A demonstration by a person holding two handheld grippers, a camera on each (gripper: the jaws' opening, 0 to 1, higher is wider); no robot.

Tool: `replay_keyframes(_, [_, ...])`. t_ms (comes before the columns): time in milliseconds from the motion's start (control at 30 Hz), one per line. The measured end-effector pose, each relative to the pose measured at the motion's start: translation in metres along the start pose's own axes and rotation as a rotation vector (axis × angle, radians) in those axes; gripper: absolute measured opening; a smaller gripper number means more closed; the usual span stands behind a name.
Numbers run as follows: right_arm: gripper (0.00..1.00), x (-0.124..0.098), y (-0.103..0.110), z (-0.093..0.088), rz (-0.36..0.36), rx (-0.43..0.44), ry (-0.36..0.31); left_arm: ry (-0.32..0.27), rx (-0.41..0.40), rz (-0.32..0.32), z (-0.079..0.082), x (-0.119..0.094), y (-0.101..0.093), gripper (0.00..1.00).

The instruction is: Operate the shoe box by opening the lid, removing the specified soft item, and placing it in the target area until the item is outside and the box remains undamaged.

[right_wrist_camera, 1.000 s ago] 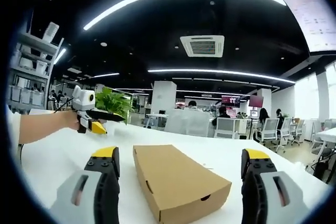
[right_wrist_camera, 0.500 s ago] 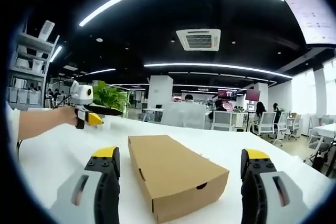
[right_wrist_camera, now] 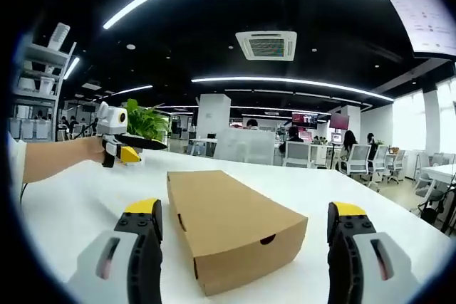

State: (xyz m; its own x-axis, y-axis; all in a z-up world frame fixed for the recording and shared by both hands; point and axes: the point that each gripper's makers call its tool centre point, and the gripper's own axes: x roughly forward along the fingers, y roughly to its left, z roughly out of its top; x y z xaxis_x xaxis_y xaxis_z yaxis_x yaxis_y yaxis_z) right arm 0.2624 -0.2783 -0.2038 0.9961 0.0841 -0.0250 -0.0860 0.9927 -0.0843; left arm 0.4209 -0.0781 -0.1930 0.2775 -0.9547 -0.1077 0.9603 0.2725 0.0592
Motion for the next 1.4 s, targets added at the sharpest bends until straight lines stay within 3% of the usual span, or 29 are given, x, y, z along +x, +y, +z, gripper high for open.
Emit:
replay_keyframes(133, [1.00, 0.001, 0.004, -0.003, 0.008, -0.003, -0.003, 0.028, 0.016, -0.004, -0.007, 0.006, 0.002, 0.99])
replay_keyframes(333, [1.00, 0.010, 0.012, -0.016, 0.041, -0.039, 0.022, 0.026, 0.004, -0.020, -0.020, 0.013, 0.008, 0.99])
replay_keyframes(433, [1.00, 0.012, 0.010, -0.022, 0.029, -0.014, 0.050, 0.107, -0.005, -0.011, -0.039, 0.018, 0.016, 0.99])
replay_keyframes(600, [1.00, 0.017, 0.009, -0.027, 0.011, -0.019, 0.046, 0.069, -0.011, -0.017, -0.038, 0.021, 0.019, 0.99])
replay_keyframes(733, [1.00, 0.021, 0.018, -0.032, 0.028, -0.027, 0.061, 0.092, -0.001, -0.023, -0.046, 0.028, 0.021, 0.99])
replay_keyframes(767, [1.00, 0.022, 0.021, -0.035, 0.040, -0.033, 0.073, 0.125, 0.009, -0.033, -0.052, 0.029, 0.020, 0.99])
replay_keyframes(833, [1.00, 0.026, 0.018, -0.038, 0.011, -0.028, 0.086, 0.130, 0.036, -0.038, -0.052, 0.031, 0.017, 0.99])
replay_keyframes(900, [1.00, 0.027, 0.012, -0.034, -0.022, -0.027, 0.051, 0.126, 0.043, -0.045, -0.052, 0.034, 0.017, 0.99])
replay_keyframes(1100, [1.00, 0.029, 0.007, -0.038, -0.047, -0.015, 0.069, 0.113, 0.040, -0.058, -0.053, 0.044, 0.019, 0.98])
replay_keyframes(1267, [0.99, 0.033, 0.011, -0.043, -0.024, 0.020, 0.082, 0.123, 0.037, -0.073, -0.056, 0.052, 0.019, 0.98])
replay_keyframes(1400, [1.00, 0.036, 0.011, -0.048, -0.031, 0.032, 0.108, 0.148, 0.084, -0.147, -0.060, 0.059, 0.005, 0.93])
